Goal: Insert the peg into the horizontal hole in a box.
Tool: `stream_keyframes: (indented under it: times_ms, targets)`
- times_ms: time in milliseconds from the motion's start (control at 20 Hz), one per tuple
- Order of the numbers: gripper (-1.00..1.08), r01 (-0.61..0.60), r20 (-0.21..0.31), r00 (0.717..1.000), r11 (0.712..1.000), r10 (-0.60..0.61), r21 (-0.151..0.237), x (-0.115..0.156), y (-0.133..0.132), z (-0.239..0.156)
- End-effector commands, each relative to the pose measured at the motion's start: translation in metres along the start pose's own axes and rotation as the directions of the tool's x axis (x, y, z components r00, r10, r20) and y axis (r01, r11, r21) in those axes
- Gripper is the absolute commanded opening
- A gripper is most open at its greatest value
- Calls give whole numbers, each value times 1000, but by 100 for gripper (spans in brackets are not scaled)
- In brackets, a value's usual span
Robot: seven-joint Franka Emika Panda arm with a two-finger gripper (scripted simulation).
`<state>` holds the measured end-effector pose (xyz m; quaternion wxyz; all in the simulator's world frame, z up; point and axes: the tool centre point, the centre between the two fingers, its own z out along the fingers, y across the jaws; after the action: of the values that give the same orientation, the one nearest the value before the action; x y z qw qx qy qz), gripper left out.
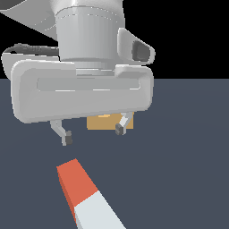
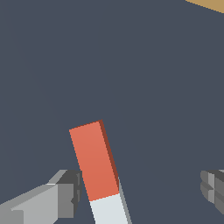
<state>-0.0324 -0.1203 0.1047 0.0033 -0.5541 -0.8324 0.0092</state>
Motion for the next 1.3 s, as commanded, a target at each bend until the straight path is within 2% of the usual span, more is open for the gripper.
stream_keyframes:
  times_ms: [0,700,1000,1250]
  targets:
    - [100,41,0,999,999,-41,-3,-14,-5,5]
    - [100,231,0,973,973,-231,-17,-88,-17,31]
    - [100,268,1,963,963,-268,-19,-102,-17,36]
    - [100,271,1,962,962,-271,-19,-104,-17,37]
